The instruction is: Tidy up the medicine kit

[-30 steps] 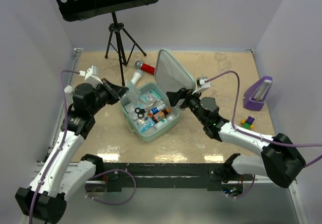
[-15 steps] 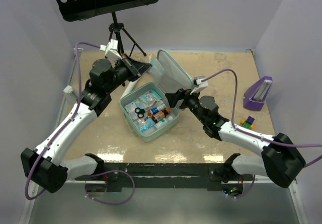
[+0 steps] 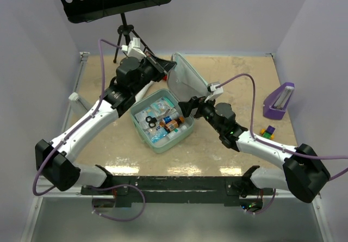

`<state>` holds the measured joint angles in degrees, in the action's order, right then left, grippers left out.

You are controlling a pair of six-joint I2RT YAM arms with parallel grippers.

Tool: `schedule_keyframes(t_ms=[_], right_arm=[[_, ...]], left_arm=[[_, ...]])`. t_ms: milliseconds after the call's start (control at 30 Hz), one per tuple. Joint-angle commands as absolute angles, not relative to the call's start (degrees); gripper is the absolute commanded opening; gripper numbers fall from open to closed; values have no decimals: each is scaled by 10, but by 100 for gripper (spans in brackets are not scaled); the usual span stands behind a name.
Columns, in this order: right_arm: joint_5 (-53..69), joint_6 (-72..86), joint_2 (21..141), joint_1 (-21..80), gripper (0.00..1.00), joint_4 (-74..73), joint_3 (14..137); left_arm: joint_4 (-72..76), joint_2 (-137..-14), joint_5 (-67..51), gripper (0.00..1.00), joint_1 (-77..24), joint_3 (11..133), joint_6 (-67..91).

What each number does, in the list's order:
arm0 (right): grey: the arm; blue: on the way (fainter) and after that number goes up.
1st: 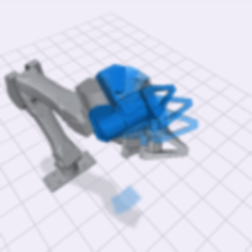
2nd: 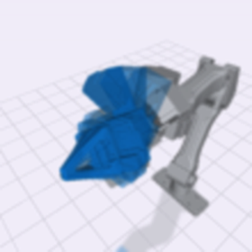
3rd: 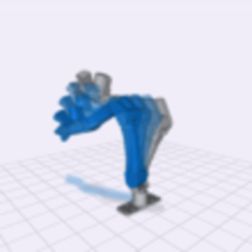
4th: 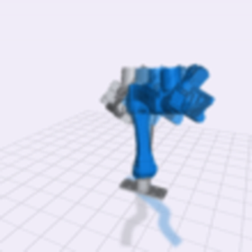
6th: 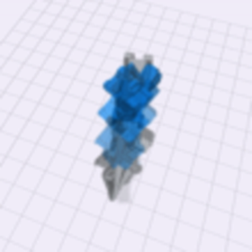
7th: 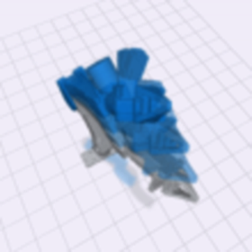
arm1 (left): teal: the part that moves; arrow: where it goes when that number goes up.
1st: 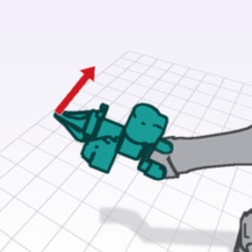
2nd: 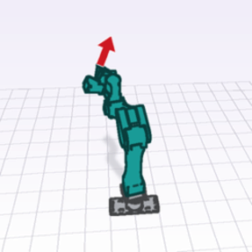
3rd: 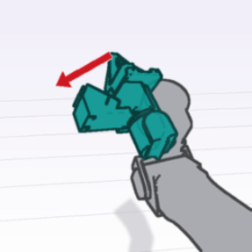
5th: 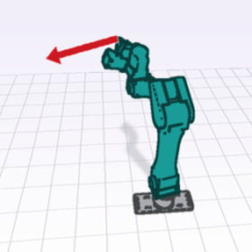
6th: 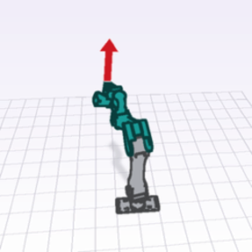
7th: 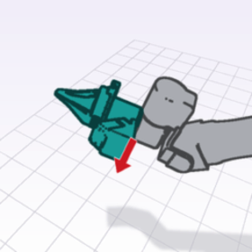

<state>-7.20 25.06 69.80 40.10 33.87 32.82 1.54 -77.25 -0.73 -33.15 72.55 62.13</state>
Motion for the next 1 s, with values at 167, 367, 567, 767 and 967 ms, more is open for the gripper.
schedule_keyframes(t_ms=[167,367,567,767,967], right_arm=[[-43,226,680,402,97,333,348],[-36,220,673,402,97,328,342],[-34,214,667,402,97,323,341],[-29,214,664,402,97,322,338],[-25,214,666,402,97,323,335]], left_arm=[[16,-816,97,0,-376,807,657],[1,-849,136,0,-387,840,664],[-33,-888,170,0,-395,877,668],[-46,-904,204,0,-399,875,665],[-25,-904,229,0,-399,844,653]])
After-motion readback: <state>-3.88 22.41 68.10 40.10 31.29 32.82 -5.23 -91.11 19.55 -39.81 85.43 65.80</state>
